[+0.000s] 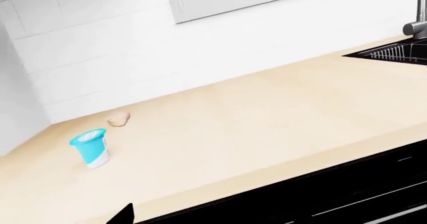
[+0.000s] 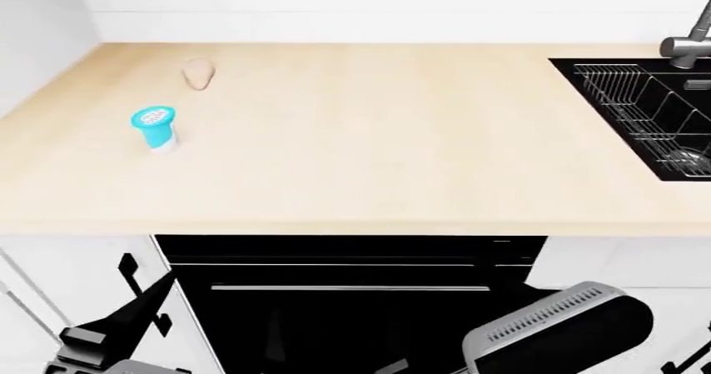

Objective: Pick the jam and jello cup from the counter and place them in the cabinets closest to them.

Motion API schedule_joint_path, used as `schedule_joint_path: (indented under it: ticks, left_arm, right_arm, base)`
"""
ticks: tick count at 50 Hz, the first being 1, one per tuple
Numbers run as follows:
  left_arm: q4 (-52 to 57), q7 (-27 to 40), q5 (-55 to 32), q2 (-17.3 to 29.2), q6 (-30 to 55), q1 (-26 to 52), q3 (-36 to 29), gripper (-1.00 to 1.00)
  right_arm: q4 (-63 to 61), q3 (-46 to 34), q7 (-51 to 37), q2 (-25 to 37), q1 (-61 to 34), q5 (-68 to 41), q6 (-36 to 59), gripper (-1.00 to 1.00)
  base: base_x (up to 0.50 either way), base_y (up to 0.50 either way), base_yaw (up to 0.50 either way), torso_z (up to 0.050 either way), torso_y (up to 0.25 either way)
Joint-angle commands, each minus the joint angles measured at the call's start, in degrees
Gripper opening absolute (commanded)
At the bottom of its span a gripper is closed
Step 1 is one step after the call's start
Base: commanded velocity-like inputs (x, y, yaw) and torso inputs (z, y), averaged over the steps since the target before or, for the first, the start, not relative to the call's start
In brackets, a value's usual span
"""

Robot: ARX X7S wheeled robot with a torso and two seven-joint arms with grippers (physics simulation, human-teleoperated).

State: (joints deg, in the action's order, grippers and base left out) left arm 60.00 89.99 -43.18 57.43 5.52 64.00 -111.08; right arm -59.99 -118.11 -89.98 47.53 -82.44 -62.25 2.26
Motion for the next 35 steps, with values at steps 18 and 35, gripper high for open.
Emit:
schedule_joint_path:
  ticks: [18, 35]
  left_arm:
    - [0.00, 0.00, -0.90, -0.59, 0.77, 0.07, 0.79, 1.00]
    - [0.00, 0.00, -0.65, -0.57, 0.89, -0.70, 1.21, 1.00]
  right_arm:
    - [0.00, -0.23, 0.00, -0.01, 0.04, 0.04, -0.15, 1.00]
    - [0.00, 1.11, 0.00, 0.03, 1.33, -0.23, 0.43, 1.00]
  base:
    - [0.00, 0.50, 0.00, 0.000, 0.000]
    - [0.00, 0.50, 0.00, 0.000, 0.000]
